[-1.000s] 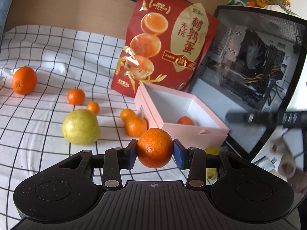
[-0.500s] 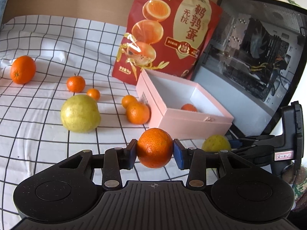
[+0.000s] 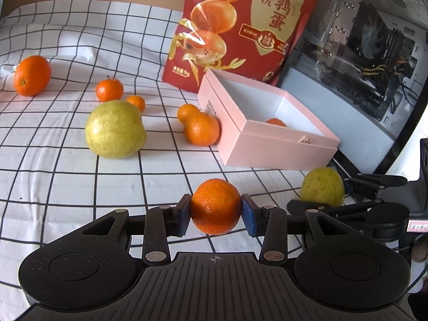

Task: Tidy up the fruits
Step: 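Lift the mandarin with the left gripper while the right gripper holds the green pear, then raise the pear over the pink box and open the right gripper while the left gripper drops its mandarin in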

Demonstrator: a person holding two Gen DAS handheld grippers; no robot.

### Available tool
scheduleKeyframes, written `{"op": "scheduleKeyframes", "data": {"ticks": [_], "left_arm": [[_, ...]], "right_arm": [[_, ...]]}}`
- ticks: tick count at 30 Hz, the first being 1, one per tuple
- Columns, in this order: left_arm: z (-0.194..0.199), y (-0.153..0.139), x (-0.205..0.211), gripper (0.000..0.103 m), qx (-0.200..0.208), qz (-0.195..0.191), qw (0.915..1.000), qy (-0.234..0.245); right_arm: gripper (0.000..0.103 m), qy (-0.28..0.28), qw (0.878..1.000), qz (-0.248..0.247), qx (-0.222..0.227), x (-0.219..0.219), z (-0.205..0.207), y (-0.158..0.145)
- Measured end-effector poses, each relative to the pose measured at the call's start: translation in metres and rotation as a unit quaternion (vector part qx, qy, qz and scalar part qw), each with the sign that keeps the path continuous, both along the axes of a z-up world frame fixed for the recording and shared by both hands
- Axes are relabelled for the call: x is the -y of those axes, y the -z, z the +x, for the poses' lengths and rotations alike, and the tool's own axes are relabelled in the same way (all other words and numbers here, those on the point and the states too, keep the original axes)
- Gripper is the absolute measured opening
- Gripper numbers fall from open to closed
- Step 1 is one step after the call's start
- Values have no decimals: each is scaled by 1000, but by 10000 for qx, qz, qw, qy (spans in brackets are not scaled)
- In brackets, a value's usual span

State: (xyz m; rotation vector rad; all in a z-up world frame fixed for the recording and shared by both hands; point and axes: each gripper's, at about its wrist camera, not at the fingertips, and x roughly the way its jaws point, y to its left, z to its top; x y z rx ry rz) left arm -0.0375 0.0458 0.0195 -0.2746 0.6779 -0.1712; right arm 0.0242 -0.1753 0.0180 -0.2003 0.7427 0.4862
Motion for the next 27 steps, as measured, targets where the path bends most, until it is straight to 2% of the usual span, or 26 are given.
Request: {"op": "scheduleKeyframes", "data": {"ticks": [5, 12, 16, 20, 24, 27], "left_arm": [[0, 3, 2, 45, -61, 52, 10000, 31], [2, 4, 2, 45, -98, 92, 9999, 51], [5, -8, 3, 45, 81, -34, 9999, 109], [19, -47, 12, 45, 630, 16, 9979, 142], [51, -92, 17, 45, 1077, -114, 9940, 127], [87, -111, 23, 45, 1151, -201, 9931, 116]], "right_arm": [[68, 92, 9992, 297, -237, 11, 7, 2], [67, 57, 9995, 233, -184, 11, 0, 1], [67, 44, 9991, 385, -146, 13, -6, -11], [67, 55, 9968, 764, 245, 18, -9, -54], [67, 145, 9917, 1052, 726, 17, 6, -117], [67, 307, 9878, 1210, 936, 15, 30, -160]]}}
